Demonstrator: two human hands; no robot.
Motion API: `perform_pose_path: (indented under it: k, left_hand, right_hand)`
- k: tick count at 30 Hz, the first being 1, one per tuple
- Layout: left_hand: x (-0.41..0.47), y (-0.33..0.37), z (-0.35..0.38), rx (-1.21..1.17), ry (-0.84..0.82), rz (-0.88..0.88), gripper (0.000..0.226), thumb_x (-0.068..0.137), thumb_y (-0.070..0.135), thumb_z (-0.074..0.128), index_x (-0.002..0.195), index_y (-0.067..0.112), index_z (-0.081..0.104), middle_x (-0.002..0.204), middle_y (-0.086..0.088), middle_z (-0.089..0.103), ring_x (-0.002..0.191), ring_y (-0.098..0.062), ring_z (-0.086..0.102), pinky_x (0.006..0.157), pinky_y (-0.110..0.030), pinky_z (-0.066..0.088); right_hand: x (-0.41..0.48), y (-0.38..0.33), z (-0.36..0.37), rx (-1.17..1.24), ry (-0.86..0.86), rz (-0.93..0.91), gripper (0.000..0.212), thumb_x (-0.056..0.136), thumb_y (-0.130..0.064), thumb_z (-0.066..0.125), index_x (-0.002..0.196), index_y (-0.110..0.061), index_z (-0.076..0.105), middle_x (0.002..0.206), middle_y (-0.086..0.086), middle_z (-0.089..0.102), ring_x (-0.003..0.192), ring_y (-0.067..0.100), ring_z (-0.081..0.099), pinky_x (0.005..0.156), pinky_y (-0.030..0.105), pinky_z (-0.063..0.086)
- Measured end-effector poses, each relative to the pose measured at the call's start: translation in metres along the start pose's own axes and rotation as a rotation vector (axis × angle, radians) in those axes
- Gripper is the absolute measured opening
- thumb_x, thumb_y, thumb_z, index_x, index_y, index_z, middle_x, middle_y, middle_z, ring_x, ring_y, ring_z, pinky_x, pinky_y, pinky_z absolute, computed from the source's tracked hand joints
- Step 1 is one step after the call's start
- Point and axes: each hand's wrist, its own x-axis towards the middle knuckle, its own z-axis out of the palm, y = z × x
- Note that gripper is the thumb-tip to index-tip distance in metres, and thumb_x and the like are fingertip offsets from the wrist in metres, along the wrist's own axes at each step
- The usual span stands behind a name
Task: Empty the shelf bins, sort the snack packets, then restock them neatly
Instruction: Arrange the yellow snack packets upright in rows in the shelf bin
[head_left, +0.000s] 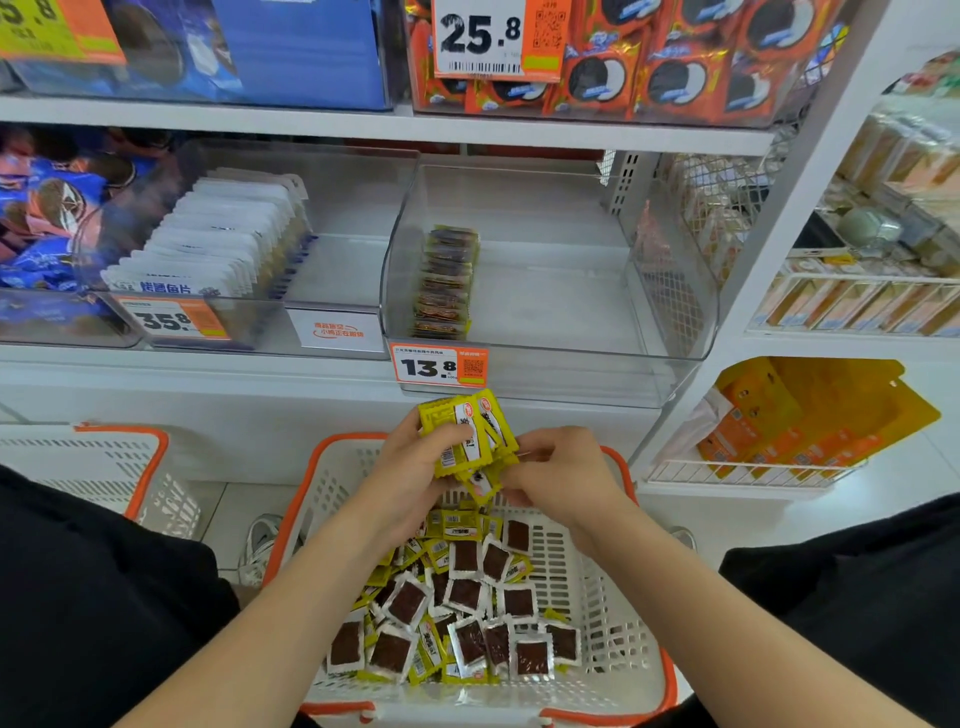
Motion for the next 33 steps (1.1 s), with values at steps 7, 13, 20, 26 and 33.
perform_pose_path:
  k: [7, 13, 20, 26, 33]
  left_hand:
    - [0.003, -0.005, -0.013, -0.125, 0.132, -0.087, 0.037, 0.092, 0.001, 0.066, 0.129, 0.004, 0.063, 0.111, -0.013, 0.078, 0.096, -0.03, 0.077, 0.089, -0.05, 0.062]
    - [-0.01, 0.006, -0.001, -0.168, -0.105, -0.194, 0.022, 0.096, 0.011, 0.057, 0.113, 0.006, 0.071, 0.104, -0.02, 0.072, 0.089, -0.03, 0.07, 0.097, -0.052, 0.054]
    - [-0.017, 0.015, -0.005, -0.188, -0.38, -0.205, 0.033, 0.097, 0.012, 0.059, 0.127, 0.003, 0.069, 0.129, -0.025, 0.065, 0.109, -0.037, 0.066, 0.1, -0.053, 0.051]
    - [-0.023, 0.023, 0.007, 0.039, -0.346, -0.154, 0.018, 0.099, 0.005, 0.061, 0.111, 0.008, 0.075, 0.101, -0.018, 0.074, 0.09, -0.028, 0.074, 0.073, -0.039, 0.062]
    - [-0.025, 0.027, 0.003, -0.142, -0.476, -0.302, 0.044, 0.098, 0.029, 0.056, 0.13, 0.001, 0.065, 0.124, -0.025, 0.065, 0.108, -0.034, 0.065, 0.101, -0.05, 0.052]
  right_hand:
    - [0.003, -0.014, -0.02, -0.389, 0.296, -0.526, 0.017, 0.086, -0.012, 0.064, 0.096, -0.024, 0.069, 0.081, -0.006, 0.066, 0.063, 0.008, 0.06, 0.055, 0.019, 0.044]
    - [0.014, -0.001, -0.008, -0.42, -0.025, -0.555, 0.035, 0.094, -0.024, 0.075, 0.125, -0.036, 0.062, 0.104, -0.017, 0.075, 0.098, 0.009, 0.069, 0.092, 0.04, 0.055]
    - [0.01, -0.002, -0.008, -0.461, 0.103, -0.775, 0.036, 0.093, -0.024, 0.077, 0.127, -0.032, 0.07, 0.125, -0.011, 0.056, 0.116, 0.004, 0.053, 0.099, 0.011, 0.039]
    - [-0.006, -0.004, -0.008, -0.721, -0.294, -0.786, 0.109, 0.085, -0.047, 0.072, 0.166, -0.03, 0.0, 0.165, -0.008, 0.021, 0.154, 0.011, 0.016, 0.125, 0.035, 0.022]
    - [0.011, 0.001, -0.019, -0.805, -0.222, -0.765, 0.09, 0.089, -0.057, 0.074, 0.158, -0.025, 0.026, 0.137, -0.009, 0.037, 0.117, 0.011, 0.052, 0.095, 0.029, 0.049]
